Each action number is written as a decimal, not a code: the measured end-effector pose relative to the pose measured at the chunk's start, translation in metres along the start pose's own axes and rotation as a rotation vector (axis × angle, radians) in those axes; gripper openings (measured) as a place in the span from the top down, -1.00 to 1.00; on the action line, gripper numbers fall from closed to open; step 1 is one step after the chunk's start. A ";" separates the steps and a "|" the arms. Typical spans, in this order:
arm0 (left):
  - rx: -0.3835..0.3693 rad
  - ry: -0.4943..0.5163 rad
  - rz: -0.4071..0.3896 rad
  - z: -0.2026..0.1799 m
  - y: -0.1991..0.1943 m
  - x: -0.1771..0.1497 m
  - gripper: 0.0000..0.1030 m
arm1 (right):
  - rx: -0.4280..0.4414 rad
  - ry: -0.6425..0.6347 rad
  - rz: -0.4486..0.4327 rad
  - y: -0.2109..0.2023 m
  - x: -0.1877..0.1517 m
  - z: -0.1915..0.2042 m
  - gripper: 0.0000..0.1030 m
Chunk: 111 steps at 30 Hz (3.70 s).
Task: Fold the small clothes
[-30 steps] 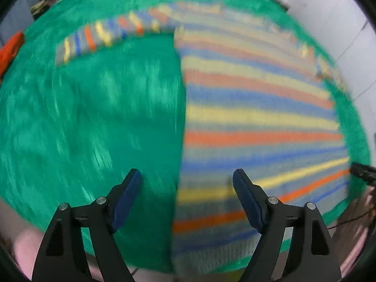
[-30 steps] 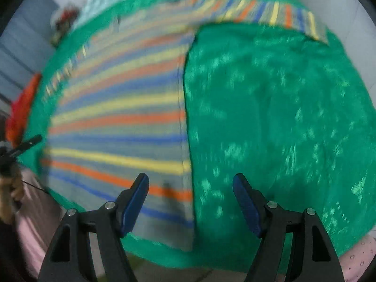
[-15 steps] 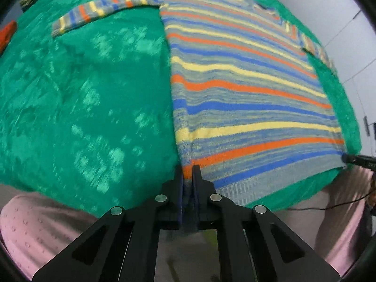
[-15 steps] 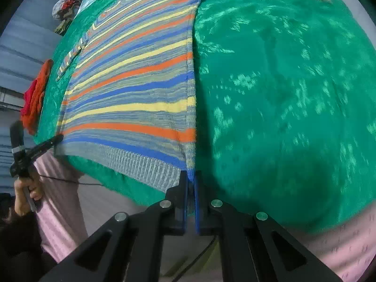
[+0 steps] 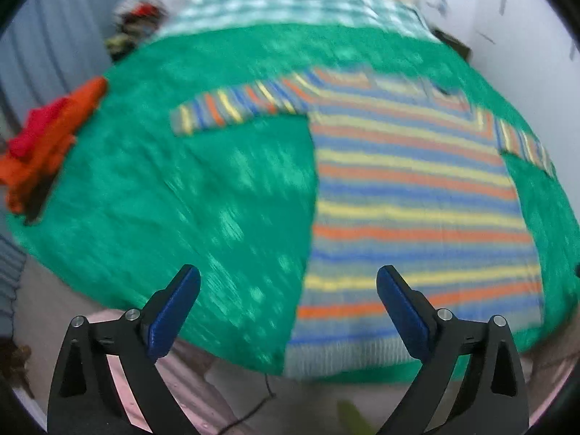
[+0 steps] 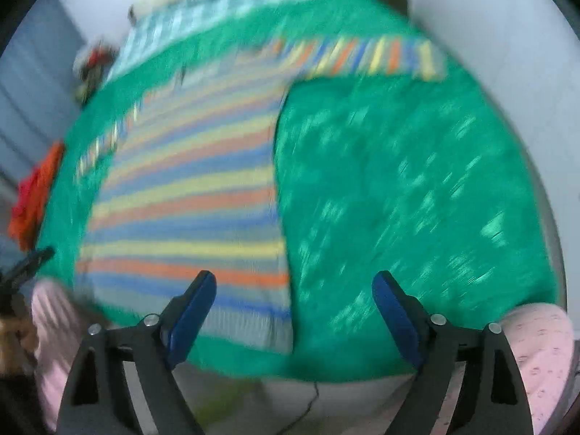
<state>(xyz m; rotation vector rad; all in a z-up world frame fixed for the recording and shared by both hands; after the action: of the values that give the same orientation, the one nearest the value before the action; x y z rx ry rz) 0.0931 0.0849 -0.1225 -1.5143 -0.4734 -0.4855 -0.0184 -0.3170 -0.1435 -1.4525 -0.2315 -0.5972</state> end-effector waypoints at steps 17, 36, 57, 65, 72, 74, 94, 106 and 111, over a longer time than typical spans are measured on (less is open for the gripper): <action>0.089 0.021 -0.086 -0.035 -0.051 0.010 -0.91 | 0.045 -0.123 -0.367 -0.051 0.043 0.086 -0.99; 0.227 0.057 -0.192 -0.029 -0.076 0.020 -0.94 | 0.172 -0.078 -0.276 -0.051 0.034 0.100 -0.99; 0.059 0.014 -0.117 -0.046 -0.092 0.023 -0.96 | -0.117 -0.160 -0.194 -0.072 0.044 0.107 -0.99; 0.045 0.031 -0.075 -0.050 -0.085 0.016 -0.96 | -0.100 -0.135 -0.180 -0.078 0.047 0.109 -0.99; 0.009 0.040 -0.044 -0.056 -0.082 0.012 -0.96 | -0.148 -0.151 -0.159 -0.074 0.045 0.111 -0.99; -0.007 0.043 -0.038 -0.058 -0.082 0.011 -0.96 | -0.174 -0.160 -0.161 -0.075 0.046 0.114 -0.99; -0.013 0.045 0.000 -0.065 -0.069 0.006 -0.96 | -0.336 -0.169 -0.207 -0.093 0.063 0.101 -0.99; -0.001 0.068 0.015 -0.073 -0.063 0.003 -0.96 | -0.368 -0.159 -0.207 -0.094 0.065 0.088 -0.99; -0.002 0.066 0.014 -0.073 -0.063 0.003 -0.96 | -0.384 -0.163 -0.206 -0.094 0.065 0.086 -0.99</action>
<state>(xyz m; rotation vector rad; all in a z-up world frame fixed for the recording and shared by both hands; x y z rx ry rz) 0.0585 0.0120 -0.0697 -1.4975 -0.4107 -0.5232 0.0050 -0.2500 -0.0195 -1.8664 -0.4152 -0.7178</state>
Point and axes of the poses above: each gripper's, at about its wrist camera, not at the fingertips, and y roughly the way its jaws point, z to its left, x to its top, the point moved 6 cm from there along y, roughly the way its jaws point, and after that the axes turned 5 degrees about -y, right-handed, at the moved point
